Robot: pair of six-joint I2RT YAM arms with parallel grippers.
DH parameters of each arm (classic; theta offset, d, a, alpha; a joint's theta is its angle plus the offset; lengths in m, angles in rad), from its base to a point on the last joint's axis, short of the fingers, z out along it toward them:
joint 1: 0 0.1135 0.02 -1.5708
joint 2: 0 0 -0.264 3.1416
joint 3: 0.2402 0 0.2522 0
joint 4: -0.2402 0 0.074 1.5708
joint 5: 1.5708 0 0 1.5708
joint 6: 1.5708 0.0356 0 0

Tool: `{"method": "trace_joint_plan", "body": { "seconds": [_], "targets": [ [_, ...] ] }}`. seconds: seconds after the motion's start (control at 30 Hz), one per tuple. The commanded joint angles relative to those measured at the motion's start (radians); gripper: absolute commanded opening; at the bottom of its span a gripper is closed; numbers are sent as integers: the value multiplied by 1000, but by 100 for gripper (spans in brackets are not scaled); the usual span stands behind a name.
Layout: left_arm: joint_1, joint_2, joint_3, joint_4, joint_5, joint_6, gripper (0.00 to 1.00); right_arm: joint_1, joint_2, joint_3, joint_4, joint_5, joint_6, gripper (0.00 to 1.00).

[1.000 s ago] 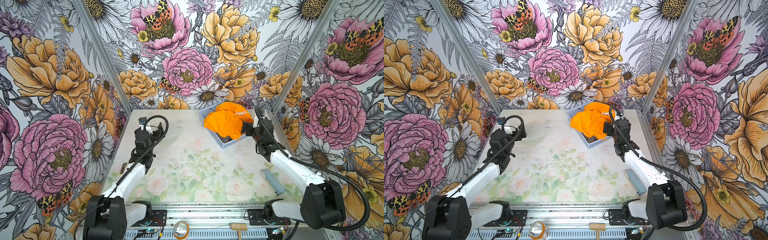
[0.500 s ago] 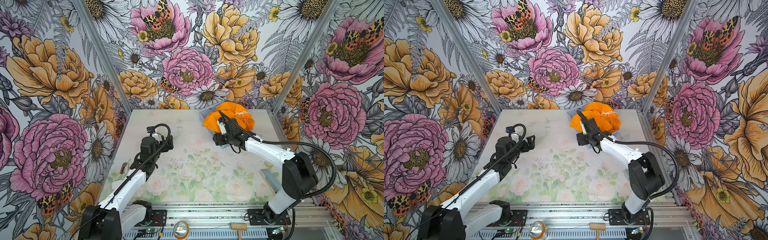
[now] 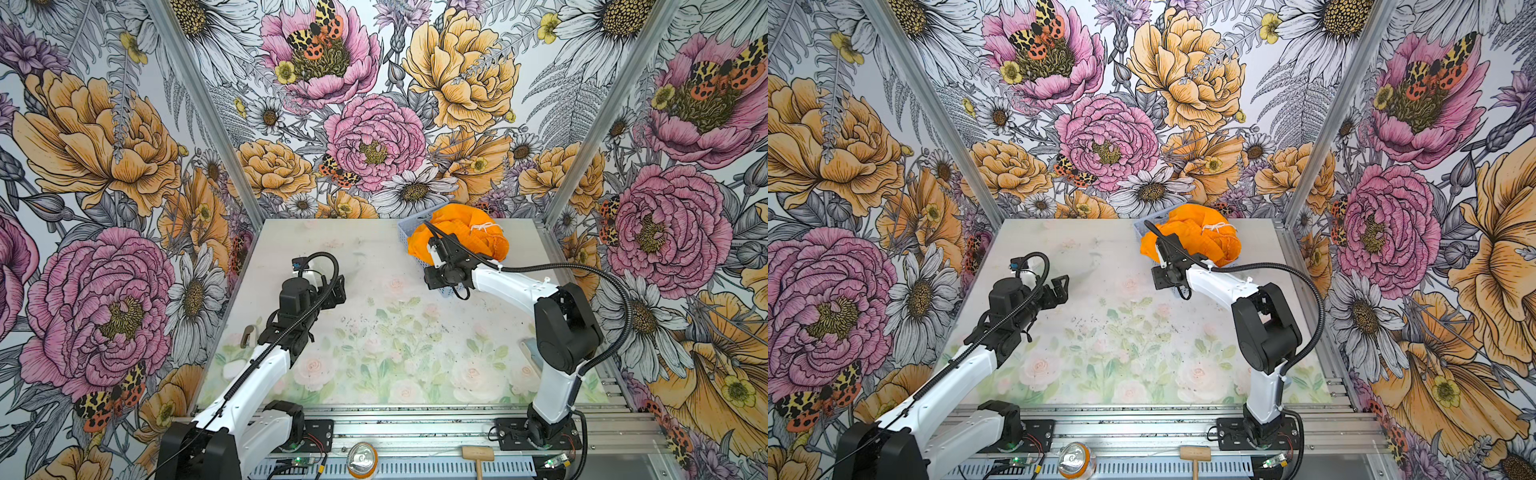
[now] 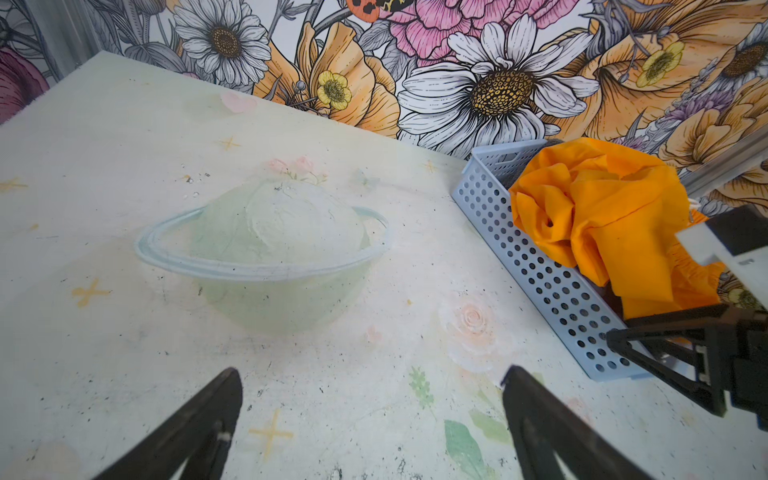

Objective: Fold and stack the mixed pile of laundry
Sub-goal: 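Reach the right gripper into the basket toward the orange shorts, then close the right gripper on the orange shorts' drawstring waistband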

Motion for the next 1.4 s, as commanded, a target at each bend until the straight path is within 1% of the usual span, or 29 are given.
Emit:
{"method": "trace_joint_plan", "body": {
  "seconds": [0.0, 0.13, 0.2, 0.33, 0.43, 0.5, 0.67, 0.83, 1.03, 1.37],
  "targets": [
    [8, -15, -18, -4, -5, -8, 99, -3, 34, 32, -14, 7, 16, 50],
    [11, -11, -14, -2, -5, -7, 99, -2, 64, 32, -16, 4, 32, 41],
    [13, -9, -15, -4, -2, -8, 99, -4, 68, 27, -15, 24, 44, 36],
    [13, -17, -16, -8, -1, -10, 99, -13, 43, 16, -14, 62, 60, 20],
    [13, -20, -16, -10, -1, -9, 99, -32, 21, 4, -16, 77, 60, 6],
    [13, -23, -15, -11, 0, -9, 99, -53, 8, -8, -18, 81, 59, 0],
    [14, -25, -14, -14, 1, -9, 99, -124, -28, -55, -20, 78, 32, 0],
    [14, -19, -12, -13, 4, -9, 99, -219, -39, -76, -31, 74, -23, 0],
    [13, 6, 9, -12, 14, -7, 99, -313, 2, -30, -47, 78, -63, 0],
    [15, 27, 45, -29, 14, 6, 99, -404, 85, 60, -67, 86, -97, 0]
  ]
}}
